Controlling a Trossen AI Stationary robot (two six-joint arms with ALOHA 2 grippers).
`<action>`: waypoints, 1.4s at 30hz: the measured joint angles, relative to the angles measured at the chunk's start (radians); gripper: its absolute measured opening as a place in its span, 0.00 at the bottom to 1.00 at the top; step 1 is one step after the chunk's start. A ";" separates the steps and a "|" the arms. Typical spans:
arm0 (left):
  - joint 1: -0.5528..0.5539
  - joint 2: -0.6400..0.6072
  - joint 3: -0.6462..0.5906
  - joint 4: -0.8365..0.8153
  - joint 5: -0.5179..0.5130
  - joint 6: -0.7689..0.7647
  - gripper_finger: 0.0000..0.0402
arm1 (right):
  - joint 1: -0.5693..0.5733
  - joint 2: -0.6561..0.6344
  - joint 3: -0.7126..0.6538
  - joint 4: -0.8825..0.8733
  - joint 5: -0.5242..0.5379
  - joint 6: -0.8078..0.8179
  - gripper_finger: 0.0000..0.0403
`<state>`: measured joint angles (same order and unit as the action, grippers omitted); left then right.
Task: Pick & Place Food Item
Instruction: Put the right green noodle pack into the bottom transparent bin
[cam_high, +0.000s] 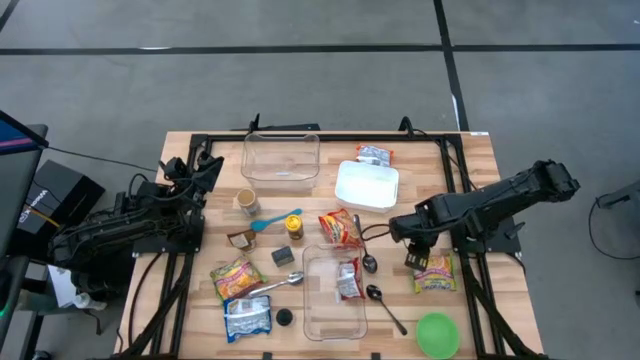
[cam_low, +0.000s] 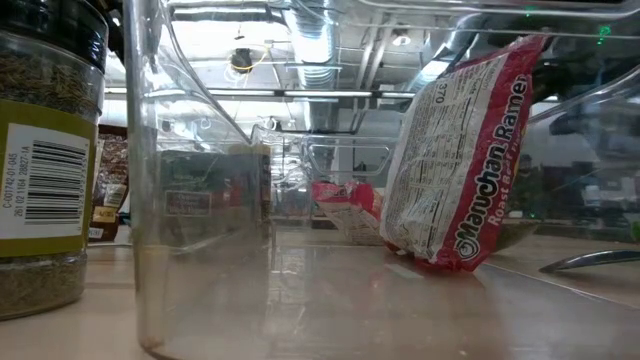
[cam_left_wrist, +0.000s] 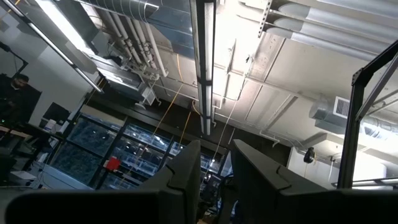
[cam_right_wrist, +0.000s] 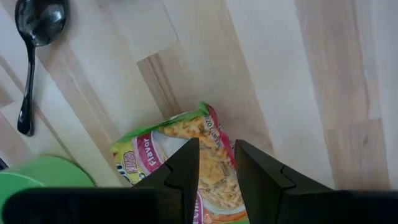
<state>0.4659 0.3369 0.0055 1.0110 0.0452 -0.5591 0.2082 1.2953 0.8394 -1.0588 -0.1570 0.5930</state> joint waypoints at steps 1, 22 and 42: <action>0.000 0.000 0.000 0.000 0.000 0.000 0.21 | -0.005 0.000 0.000 0.000 0.000 0.000 0.24; 0.000 0.000 0.000 0.000 0.000 0.000 0.21 | 0.084 0.000 0.000 0.058 0.001 0.151 0.24; 0.000 0.000 0.000 0.000 0.000 0.000 0.21 | 0.099 0.000 0.000 0.087 0.035 0.234 0.29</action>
<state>0.4659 0.3370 0.0058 1.0111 0.0452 -0.5587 0.3077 1.2957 0.8394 -0.9717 -0.1215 0.8271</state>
